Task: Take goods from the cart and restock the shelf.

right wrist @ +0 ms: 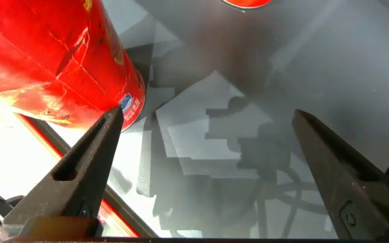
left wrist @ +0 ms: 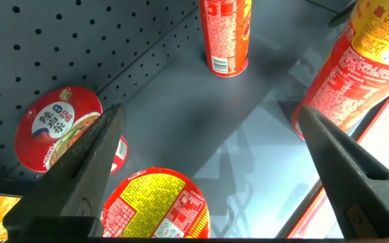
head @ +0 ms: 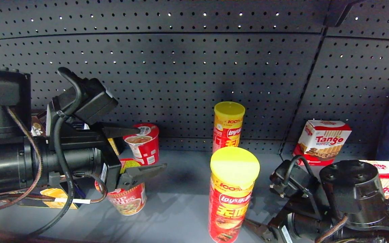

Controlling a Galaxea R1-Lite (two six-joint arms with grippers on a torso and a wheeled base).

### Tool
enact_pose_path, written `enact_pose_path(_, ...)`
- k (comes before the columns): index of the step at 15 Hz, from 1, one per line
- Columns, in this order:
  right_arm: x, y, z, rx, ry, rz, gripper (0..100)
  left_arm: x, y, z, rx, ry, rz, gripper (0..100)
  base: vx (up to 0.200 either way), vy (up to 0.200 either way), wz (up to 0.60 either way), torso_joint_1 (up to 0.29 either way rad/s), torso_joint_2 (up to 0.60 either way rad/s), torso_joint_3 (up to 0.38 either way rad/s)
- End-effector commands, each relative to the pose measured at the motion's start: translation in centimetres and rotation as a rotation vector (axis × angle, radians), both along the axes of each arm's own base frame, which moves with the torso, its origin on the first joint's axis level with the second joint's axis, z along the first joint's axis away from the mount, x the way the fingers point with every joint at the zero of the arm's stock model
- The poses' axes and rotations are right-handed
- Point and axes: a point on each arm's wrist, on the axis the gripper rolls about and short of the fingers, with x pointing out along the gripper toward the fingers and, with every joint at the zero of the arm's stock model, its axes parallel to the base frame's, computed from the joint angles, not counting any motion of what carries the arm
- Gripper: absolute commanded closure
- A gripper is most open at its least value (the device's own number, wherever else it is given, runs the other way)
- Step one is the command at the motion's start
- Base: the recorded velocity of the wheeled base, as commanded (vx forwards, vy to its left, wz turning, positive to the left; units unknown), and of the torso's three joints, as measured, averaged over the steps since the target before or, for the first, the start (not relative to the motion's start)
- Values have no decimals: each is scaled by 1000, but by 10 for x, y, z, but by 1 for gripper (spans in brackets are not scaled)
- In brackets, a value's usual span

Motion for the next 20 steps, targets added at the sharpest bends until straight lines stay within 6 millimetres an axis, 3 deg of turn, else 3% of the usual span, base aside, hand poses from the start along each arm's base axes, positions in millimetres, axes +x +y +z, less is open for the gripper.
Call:
enact_pose_path(1, 0, 1, -1, -2, 1, 3, 0, 0, 0, 0, 1, 1, 0, 0, 0, 0, 0, 0, 0, 0)
enact_pose_path(16, 0, 5, -3, 5, 3, 26, 0, -1, 0, -3, 4, 10, -1, 0, 0, 0, 0, 0, 0, 0)
enact_pose_path(20, -7, -3, 16, 61, -54, 17, 0, -2, 1, -2, 1, 5, -1, 0, 0, 0, 0, 0, 0, 0)
